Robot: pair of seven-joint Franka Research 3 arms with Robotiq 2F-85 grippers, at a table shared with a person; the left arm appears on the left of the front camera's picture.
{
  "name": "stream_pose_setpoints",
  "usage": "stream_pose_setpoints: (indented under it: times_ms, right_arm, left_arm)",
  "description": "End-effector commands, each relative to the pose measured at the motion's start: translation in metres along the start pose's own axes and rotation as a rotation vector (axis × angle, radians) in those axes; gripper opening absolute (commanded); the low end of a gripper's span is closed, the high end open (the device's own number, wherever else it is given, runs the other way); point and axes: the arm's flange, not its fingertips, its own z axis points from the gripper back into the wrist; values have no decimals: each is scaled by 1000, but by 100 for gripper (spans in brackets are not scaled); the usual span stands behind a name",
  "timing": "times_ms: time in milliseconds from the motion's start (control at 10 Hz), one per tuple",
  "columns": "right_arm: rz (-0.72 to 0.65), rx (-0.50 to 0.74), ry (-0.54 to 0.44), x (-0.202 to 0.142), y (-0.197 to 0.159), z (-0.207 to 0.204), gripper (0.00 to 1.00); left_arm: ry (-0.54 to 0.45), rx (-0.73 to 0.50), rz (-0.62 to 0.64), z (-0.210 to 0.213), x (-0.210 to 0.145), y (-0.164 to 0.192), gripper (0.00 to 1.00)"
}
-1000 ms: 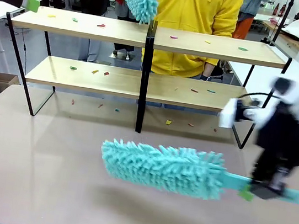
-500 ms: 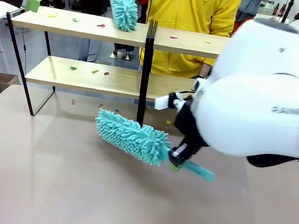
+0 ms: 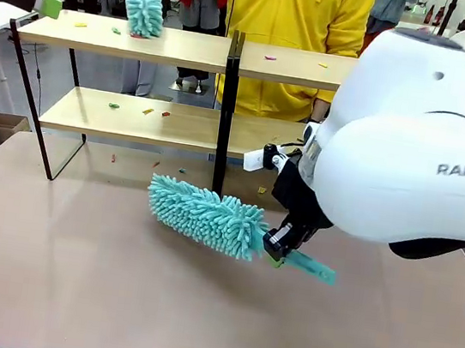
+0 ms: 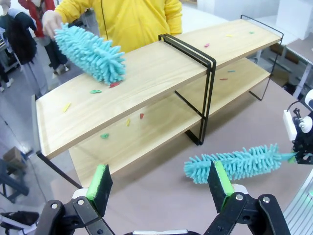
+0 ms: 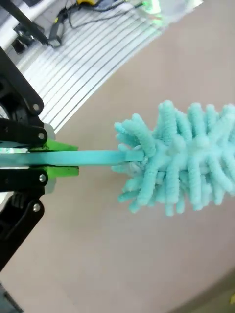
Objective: Clean the shelves.
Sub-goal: Clean a randomly selected level of the Shelf with the Duster.
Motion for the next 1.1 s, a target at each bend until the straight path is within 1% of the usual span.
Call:
stream_pose_setpoints:
  times_ms: [0,100,200,300,400,500,600,700,800,900,1000]
  right_arm:
    - [-100,-43,11,44,7,-27,12]
    - [-122,-32,-12,59,6,-36,12]
    - [-174,11,-21,69,6,-44,12]
    - [-211,15,-72,78,3,-52,0]
    - [-284,36,-102,85,5,-57,0]
    - [-297,43,-118,90,8,-61,0]
    - [-335,18,-142,96,9,-66,0]
    - [-378,-27,-186,103,11,-69,0]
    - [-394,-37,-239,113,15,-72,0]
    - [-409,-36,-268,119,15,-76,0]
    - [-438,-57,-263,123,14,-81,0]
  left_arm:
    - [-7,2,7,-1,-2,-1,100]
    - [-7,2,7,-1,-2,-1,100]
    - [-7,2,7,-1,-2,-1,100]
    - [-7,2,7,-1,-2,-1,100]
    - [-7,2,7,-1,-2,-1,100]
    - [-7,2,7,-1,-2,-1,100]
    - [-7,2,7,-1,-2,-1,100]
    - [-7,2,7,-1,-2,-1,100]
    - [-7,2,7,-1,-2,-1,100]
    - [-7,2,7,-1,-2,-1,100]
    - [-7,2,7,-1,-2,-1,100]
